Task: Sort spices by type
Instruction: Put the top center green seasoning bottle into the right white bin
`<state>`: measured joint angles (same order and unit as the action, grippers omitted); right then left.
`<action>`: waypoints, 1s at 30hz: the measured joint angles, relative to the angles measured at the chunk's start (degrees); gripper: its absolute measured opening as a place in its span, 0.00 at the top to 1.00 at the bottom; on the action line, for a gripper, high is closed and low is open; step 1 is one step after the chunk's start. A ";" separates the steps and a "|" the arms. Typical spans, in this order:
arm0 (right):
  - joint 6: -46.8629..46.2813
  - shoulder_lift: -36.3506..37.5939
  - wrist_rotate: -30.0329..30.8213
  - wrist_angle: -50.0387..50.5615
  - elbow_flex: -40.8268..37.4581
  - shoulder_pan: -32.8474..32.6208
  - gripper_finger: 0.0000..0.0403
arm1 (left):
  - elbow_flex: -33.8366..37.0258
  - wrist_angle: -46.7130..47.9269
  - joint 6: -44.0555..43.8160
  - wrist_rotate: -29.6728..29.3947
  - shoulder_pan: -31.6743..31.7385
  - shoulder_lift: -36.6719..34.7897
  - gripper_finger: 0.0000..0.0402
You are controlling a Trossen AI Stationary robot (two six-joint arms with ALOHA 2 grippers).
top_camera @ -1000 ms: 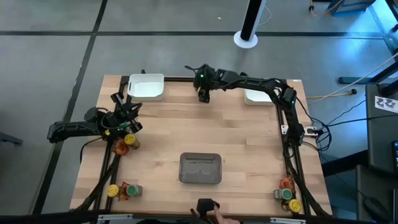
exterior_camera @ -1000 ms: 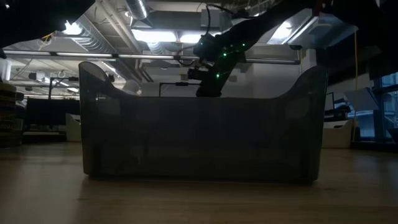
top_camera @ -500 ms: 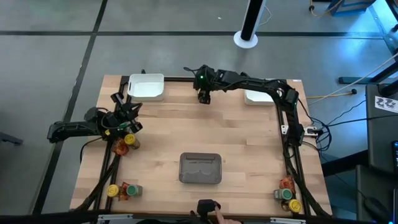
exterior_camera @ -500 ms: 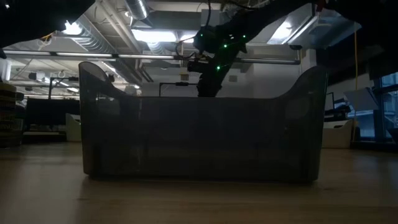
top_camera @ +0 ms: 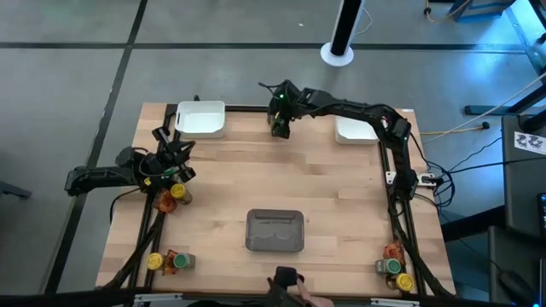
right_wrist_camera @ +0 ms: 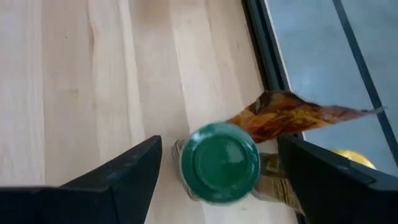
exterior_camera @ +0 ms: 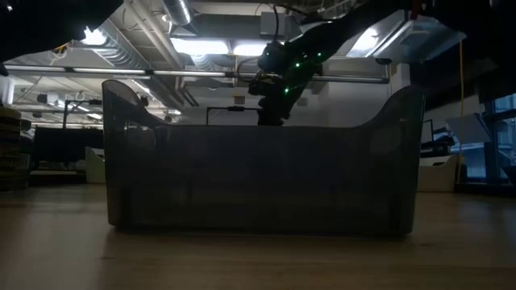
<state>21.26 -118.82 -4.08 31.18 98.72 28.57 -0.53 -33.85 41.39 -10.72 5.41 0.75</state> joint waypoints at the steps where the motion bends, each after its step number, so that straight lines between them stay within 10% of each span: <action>1: 0.00 -0.40 -0.02 0.33 0.00 0.07 0.20 | 0.01 -0.01 0.00 0.00 0.00 -0.01 0.99; 15: 1.07 -3.10 -1.55 1.60 0.00 -0.03 0.22 | 0.01 0.03 0.04 -0.02 0.00 0.01 0.99; 30: 4.46 -3.10 -1.83 1.86 0.07 -0.14 0.49 | 0.01 0.03 0.00 0.00 0.00 -0.01 0.99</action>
<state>25.72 -121.93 -5.91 33.04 98.78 28.42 -0.51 -33.82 41.39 -10.72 5.41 0.73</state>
